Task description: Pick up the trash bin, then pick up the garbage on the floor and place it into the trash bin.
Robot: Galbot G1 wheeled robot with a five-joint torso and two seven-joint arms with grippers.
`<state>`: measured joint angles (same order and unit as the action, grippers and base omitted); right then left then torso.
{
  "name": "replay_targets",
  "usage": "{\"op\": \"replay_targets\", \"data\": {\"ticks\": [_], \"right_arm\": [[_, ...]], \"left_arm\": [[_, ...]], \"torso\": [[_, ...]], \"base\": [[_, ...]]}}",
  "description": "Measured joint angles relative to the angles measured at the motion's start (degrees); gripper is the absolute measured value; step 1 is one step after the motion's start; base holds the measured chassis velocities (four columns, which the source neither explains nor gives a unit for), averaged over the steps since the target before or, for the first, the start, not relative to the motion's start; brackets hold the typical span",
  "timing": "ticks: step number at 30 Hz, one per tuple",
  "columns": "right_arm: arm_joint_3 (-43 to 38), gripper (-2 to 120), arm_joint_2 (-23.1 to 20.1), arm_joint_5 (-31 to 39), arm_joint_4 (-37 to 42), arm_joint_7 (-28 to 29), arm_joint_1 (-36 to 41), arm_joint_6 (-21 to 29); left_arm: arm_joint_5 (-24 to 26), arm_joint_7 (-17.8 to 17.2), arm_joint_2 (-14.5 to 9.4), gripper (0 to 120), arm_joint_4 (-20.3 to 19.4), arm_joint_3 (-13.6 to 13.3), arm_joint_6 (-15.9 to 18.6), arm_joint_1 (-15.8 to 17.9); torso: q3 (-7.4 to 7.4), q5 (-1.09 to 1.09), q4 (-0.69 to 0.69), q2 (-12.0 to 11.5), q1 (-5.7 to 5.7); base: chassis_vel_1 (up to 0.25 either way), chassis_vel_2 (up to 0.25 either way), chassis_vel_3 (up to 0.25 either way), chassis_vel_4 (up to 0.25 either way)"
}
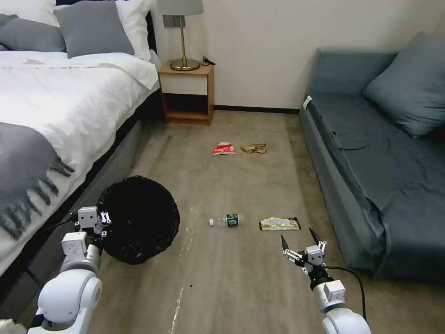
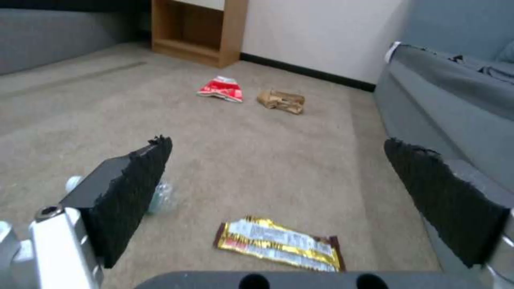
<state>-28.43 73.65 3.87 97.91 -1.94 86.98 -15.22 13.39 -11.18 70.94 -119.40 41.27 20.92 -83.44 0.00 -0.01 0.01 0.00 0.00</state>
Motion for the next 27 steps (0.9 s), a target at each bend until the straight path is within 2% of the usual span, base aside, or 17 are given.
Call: {"op": "replay_targets", "data": {"ticks": [12,27], "right_arm": [[-0.30,100,0.32,-0.08,0.34,-0.79,1.35,-1.03],[-0.35,100,0.57,-0.31,-0.57,-1.65,1.76,-2.19]], "left_arm": [[-0.02,0.04,0.07,3,-0.83,0.29,-0.54,-1.18],[-0.12,0.06,0.25,3,-0.97,0.49,-1.09,-1.78]], "torso": [[0.00,0.01,0.00,0.00,0.00],[0.00,0.01,0.00,0.00,0.00]], "base": [[-0.162,0.165,0.139,-0.159],[-0.190,0.171,0.193,-0.181]]}}
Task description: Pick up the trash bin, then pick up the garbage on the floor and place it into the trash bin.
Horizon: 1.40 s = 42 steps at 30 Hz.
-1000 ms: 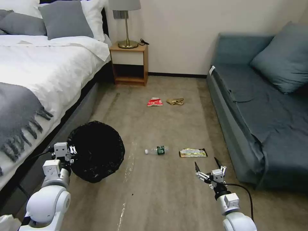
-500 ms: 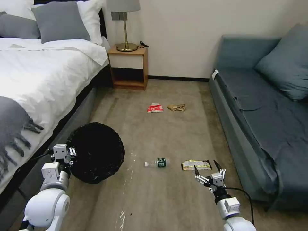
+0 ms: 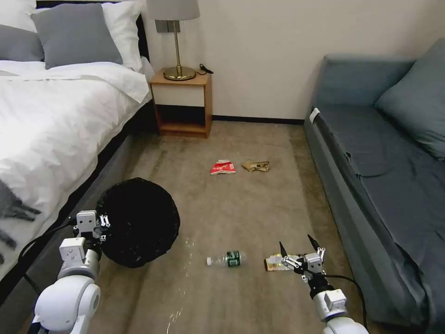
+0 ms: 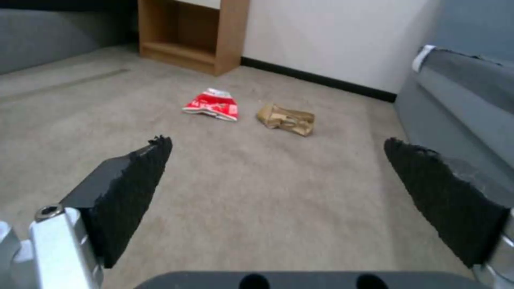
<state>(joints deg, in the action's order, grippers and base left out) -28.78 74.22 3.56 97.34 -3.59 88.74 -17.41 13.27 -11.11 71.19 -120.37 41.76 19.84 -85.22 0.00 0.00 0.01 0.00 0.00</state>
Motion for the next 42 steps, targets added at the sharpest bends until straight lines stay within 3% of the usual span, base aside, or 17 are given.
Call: {"op": "replay_targets", "data": {"ticks": [14,24,36,42], "right_arm": [[1.06,100,-1.67,-1.22,-1.78,-0.78,-1.85,-0.46],[2.89,100,-4.42,-0.08,-2.61,-1.02,-6.26,4.06],[14.36,100,-7.74,2.99,-9.38,-2.79,-16.72,7.69],[25.42,100,-9.62,5.95,-15.98,-6.21,-28.54,8.51]], "left_arm": [[-0.12,-0.03,0.16,3,-0.22,0.18,-0.16,-0.15],[0.19,0.30,-1.86,3,1.38,-1.93,0.51,3.68],[-2.70,1.08,1.12,3,0.06,-1.98,0.27,3.74],[-7.21,1.56,3.87,3,-1.98,-2.16,-2.02,1.37]], "torso": [[-0.01,0.00,-0.01,0.00,0.00],[0.00,0.00,0.01,0.00,0.00],[0.00,-0.01,0.00,0.00,0.00],[-0.01,0.00,-0.01,0.00,0.01]], "base": [[-0.110,0.103,0.114,-0.109],[0.015,-0.010,-0.007,0.010],[0.000,0.000,0.000,0.000],[0.000,0.000,0.000,0.000]]}}
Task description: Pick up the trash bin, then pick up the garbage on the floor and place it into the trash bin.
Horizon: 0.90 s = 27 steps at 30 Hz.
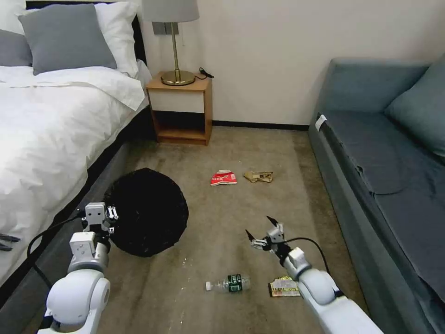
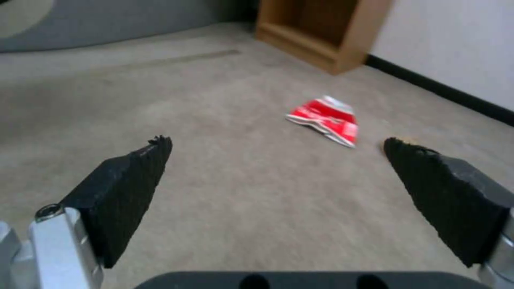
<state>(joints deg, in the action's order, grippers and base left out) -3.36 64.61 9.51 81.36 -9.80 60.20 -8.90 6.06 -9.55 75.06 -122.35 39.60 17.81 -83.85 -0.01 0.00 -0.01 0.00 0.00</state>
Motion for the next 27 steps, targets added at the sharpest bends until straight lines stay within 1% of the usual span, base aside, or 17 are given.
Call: {"op": "replay_targets", "data": {"ticks": [1,4,5,8,9,12,13,16,17,19,21,22,24,26,27], "right_arm": [[0.00,100,0.00,0.00,0.00,0.00,0.00,0.00],[4.74,100,-1.17,1.59,-1.20,-1.48,-3.21,0.57],[4.74,100,-1.17,1.59,-1.20,-1.48,-3.21,0.57],[10.00,100,-4.02,3.71,-1.54,-4.90,-6.06,1.23],[10.00,100,-4.02,3.71,-1.54,-4.90,-6.06,1.23],[14.00,100,-6.88,5.14,-1.31,-8.42,-7.86,2.11],[14.00,100,-6.88,5.14,-1.31,-8.42,-7.86,2.11],[15.77,100,-8.93,6.24,-0.04,-15.98,-8.45,4.49],[15.77,100,-8.93,6.24,-0.04,-15.98,-8.45,4.49],[16.27,100,-9.65,6.17,0.60,-21.48,-8.46,5.78],[16.64,100,-10.05,5.37,0.80,-25.44,-8.46,6.80],[16.64,100,-10.05,5.37,0.80,-25.44,-8.46,6.80],[16.69,100,-10.19,4.03,0.54,-28.62,-8.48,7.46],[16.69,100,-10.21,3.71,0.42,-29.14,-8.49,7.58],[16.69,100,-10.27,2.05,-0.32,-31.69,-8.57,7.87]], "left_arm": [[0.00,0.00,0.00,3,0.00,0.00,0.00,0.00],[-1.36,0.02,0.45,3,-0.69,0.18,-0.58,-0.83],[-1.36,0.02,0.45,3,-0.69,0.18,-0.58,-0.83],[-2.93,0.03,0.87,3,-1.38,0.02,-1.23,-1.43],[-2.93,0.03,0.87,3,-1.38,0.02,-1.23,-1.43],[-3.92,0.03,1.36,3,-1.98,-0.06,-1.26,-1.60],[-3.92,0.03,1.36,3,-1.98,-0.06,-1.26,-1.60],[-4.53,0.03,1.89,3,-2.52,-0.07,-1.27,-1.78],[-4.53,0.03,1.89,3,-2.52,-0.07,-1.27,-1.78],[-4.87,0.12,2.02,3,-2.57,-0.02,-1.31,-1.94],[-5.16,0.19,2.00,3,-2.43,0.29,-1.41,-1.99],[-5.16,0.19,2.00,3,-2.43,0.29,-1.41,-1.99],[-5.37,0.21,1.91,3,-2.09,0.68,-1.41,-1.95],[-5.39,0.21,1.90,3,-2.03,0.76,-1.41,-1.93],[-5.54,0.19,1.87,3,-1.91,1.04,-1.41,-1.97]], "torso": [[0.00,0.00,0.00,0.00,0.00],[0.00,-0.01,0.00,0.00,0.00],[0.00,-0.01,0.00,0.00,0.00],[0.00,0.00,0.00,0.00,0.00],[0.00,0.00,0.00,0.00,0.00],[0.00,0.00,0.01,0.00,0.00],[0.00,0.00,0.01,0.00,0.00],[0.00,0.00,0.01,0.00,0.00],[0.00,0.00,0.01,0.00,0.00],[0.00,0.00,0.01,0.00,0.00],[0.01,0.00,0.01,0.00,0.00],[0.01,0.00,0.01,0.00,0.00],[0.00,0.00,0.01,0.00,0.00],[0.01,0.00,0.01,0.00,0.00],[0.01,0.00,0.01,0.00,0.00]], "base": [[0.000,0.000,0.000,0.000],[0.000,0.000,0.000,0.000],[0.000,0.000,0.000,0.000],[0.000,0.000,0.000,0.000],[0.000,0.000,0.000,0.000],[0.000,0.000,0.000,0.000],[0.000,0.000,0.000,0.000],[0.000,0.000,0.000,0.000],[0.000,0.000,0.000,0.000],[0.000,0.000,0.000,0.000],[0.000,0.000,0.000,0.000],[0.000,0.000,0.000,0.000],[0.000,0.000,0.000,0.000],[0.000,0.000,0.000,0.000],[0.000,0.000,0.000,0.000]]}}
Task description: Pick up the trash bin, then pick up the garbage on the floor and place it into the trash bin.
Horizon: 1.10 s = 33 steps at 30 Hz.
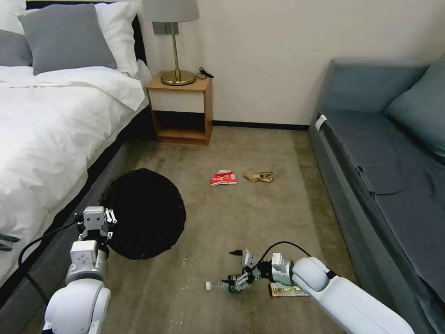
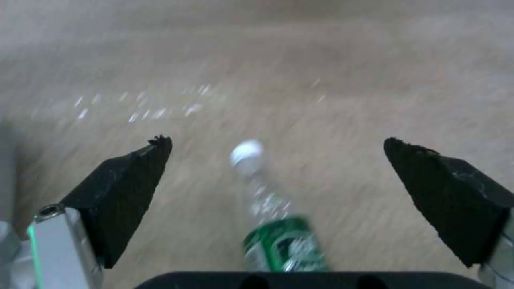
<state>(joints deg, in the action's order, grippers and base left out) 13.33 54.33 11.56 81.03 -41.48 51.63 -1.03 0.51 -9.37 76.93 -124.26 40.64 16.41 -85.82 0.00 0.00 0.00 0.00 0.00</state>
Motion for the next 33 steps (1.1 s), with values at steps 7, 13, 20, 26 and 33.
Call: {"op": "replay_targets", "data": {"ticks": [7,13,20,26,33], "right_arm": [[0.22,100,0.90,-5.00,-4.37,-3.01,0.15,-1.29],[0.65,100,3.53,-7.97,-10.11,-2.54,0.25,-4.03],[0.73,100,6.67,-9.29,-15.48,-1.16,-1.52,-6.31],[0.73,100,8.20,-10.06,-18.11,-0.99,-2.28,-7.21],[0.40,97,10.00,-10.91,-21.27,-0.96,-2.82,-8.84]], "left_arm": [[-0.74,-0.06,0.38,3,-1.11,0.02,-0.05,-1.47],[-1.21,-0.07,0.48,3,-1.59,0.47,-0.07,-2.51],[-1.19,-0.09,0.27,3,-2.83,1.54,-0.30,-4.06],[-1.41,-0.11,0.85,3,-3.60,1.63,-0.85,-5.32],[-2.32,-0.28,0.91,3,-3.45,2.09,-1.11,-5.60]], "torso": [[0.00,0.00,0.00,0.00,0.00],[0.00,0.00,0.01,0.00,0.00],[0.00,0.01,0.00,0.00,0.00],[0.00,0.01,0.00,0.00,0.00],[0.00,0.00,0.00,0.00,0.00]], "base": [[0.000,0.000,0.000,0.000],[0.000,0.000,0.000,0.000],[0.000,0.000,0.000,0.000],[0.000,0.000,0.000,0.000],[0.000,0.000,0.000,0.000]]}}
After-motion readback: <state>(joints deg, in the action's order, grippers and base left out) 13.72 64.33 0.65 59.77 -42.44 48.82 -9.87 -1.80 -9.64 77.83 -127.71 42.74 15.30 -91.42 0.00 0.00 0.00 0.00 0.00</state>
